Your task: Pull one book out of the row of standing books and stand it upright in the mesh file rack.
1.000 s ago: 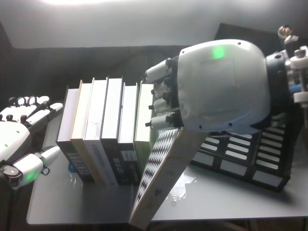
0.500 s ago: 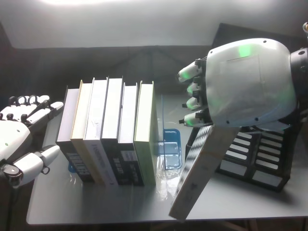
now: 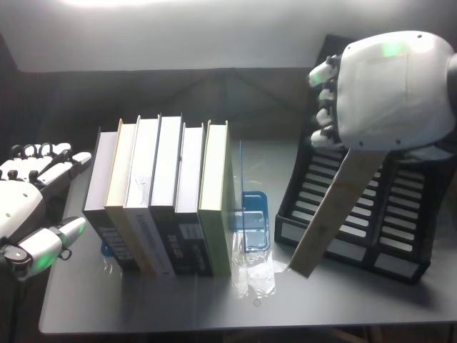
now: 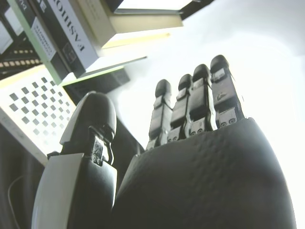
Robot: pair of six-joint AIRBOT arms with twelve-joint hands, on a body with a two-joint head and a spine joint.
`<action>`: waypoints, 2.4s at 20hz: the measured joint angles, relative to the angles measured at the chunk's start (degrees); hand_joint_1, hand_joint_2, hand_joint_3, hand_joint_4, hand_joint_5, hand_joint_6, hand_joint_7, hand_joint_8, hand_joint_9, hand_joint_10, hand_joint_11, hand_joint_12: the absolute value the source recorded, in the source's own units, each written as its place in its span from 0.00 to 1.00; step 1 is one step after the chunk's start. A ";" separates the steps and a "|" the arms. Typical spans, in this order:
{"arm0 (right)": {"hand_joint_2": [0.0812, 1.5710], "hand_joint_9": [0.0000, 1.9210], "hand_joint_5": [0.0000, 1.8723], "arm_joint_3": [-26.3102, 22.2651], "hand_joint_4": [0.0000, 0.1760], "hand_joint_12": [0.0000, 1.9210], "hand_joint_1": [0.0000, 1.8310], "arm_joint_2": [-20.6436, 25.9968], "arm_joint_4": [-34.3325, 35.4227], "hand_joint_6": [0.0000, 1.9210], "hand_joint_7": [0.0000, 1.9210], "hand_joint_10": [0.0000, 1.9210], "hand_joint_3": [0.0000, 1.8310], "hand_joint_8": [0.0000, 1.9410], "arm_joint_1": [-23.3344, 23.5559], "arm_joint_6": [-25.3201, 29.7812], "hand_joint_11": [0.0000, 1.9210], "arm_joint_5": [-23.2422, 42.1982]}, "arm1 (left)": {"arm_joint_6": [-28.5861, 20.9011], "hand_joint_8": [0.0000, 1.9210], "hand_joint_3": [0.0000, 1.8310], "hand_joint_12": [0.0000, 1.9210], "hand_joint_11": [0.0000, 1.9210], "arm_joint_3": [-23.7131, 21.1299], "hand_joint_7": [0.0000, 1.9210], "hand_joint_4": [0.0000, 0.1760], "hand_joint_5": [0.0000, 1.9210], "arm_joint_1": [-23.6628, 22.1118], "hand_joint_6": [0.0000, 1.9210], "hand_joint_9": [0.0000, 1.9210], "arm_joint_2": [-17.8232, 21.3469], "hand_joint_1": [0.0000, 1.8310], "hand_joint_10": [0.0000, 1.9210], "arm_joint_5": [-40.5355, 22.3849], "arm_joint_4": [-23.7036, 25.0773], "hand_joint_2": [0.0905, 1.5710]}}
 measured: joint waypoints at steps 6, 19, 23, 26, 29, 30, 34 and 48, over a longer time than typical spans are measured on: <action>0.75 0.45 0.38 5.31 0.00 0.89 0.67 -5.40 -15.69 0.61 0.50 0.72 0.00 0.66 0.00 12.31 0.29 -2.34 | -0.26 0.00 0.00 0.00 0.00 -0.07 0.00 0.17 0.07 0.35 0.00 0.00 0.00 0.28 0.00 -0.28 -0.17 0.92; 0.75 0.45 0.38 17.66 0.00 0.89 0.67 -16.65 -48.74 0.61 0.50 0.72 0.00 0.66 -0.02 40.96 0.29 -2.14 | -1.36 0.00 0.00 0.00 0.00 -0.26 0.00 0.16 0.07 1.11 0.00 0.00 0.00 0.29 0.00 -0.74 -0.55 0.92; 0.75 0.45 0.38 21.27 0.00 0.89 0.67 -20.48 -48.72 0.61 0.50 0.72 0.00 0.66 -0.24 41.20 0.29 -2.43 | -1.55 0.00 0.00 0.00 0.00 -0.22 0.00 0.15 0.08 1.18 0.00 0.00 0.00 0.31 0.00 -0.70 -0.55 0.92; 0.75 0.45 0.38 24.76 0.00 0.89 0.67 -21.00 -48.68 0.61 0.50 0.72 0.00 0.66 -1.38 43.04 0.29 -3.58 | -2.05 0.00 0.00 0.00 0.00 0.15 0.00 0.14 0.08 1.18 0.00 0.00 -0.07 0.31 0.00 -0.59 -0.07 0.92; 0.75 0.45 0.38 27.04 0.00 0.89 0.67 -21.00 -48.74 0.61 0.50 0.72 0.00 0.66 -2.47 43.60 0.29 -3.13 | -2.64 0.00 0.00 0.00 0.00 0.59 0.00 0.15 0.07 1.18 0.00 0.00 -0.39 0.29 0.00 -0.50 -0.11 0.92; 0.75 0.45 0.38 27.45 0.00 0.89 0.67 -21.18 -48.74 0.61 0.50 0.72 0.00 0.66 -2.47 44.19 0.29 -3.10 | -2.80 0.00 0.00 0.00 0.00 0.59 0.00 0.15 0.08 1.18 0.00 0.00 -0.50 0.29 0.00 -0.50 0.26 0.92; 0.75 0.45 0.38 29.88 0.00 0.89 0.67 -22.97 -48.74 0.61 0.50 0.72 0.00 0.66 -2.80 45.90 0.29 -4.22 | -2.84 0.00 0.00 0.00 0.00 0.59 0.00 0.20 0.07 1.18 0.00 0.00 -0.66 0.26 0.00 -0.26 0.94 0.93; 0.75 0.45 0.38 37.53 0.00 0.89 0.67 -27.93 -48.74 0.61 0.50 0.72 0.00 0.66 -3.21 47.87 0.29 -4.90 | -3.96 0.00 0.00 0.00 0.00 1.66 0.00 0.19 0.07 1.22 0.00 0.00 -1.31 0.24 0.00 0.20 1.84 0.94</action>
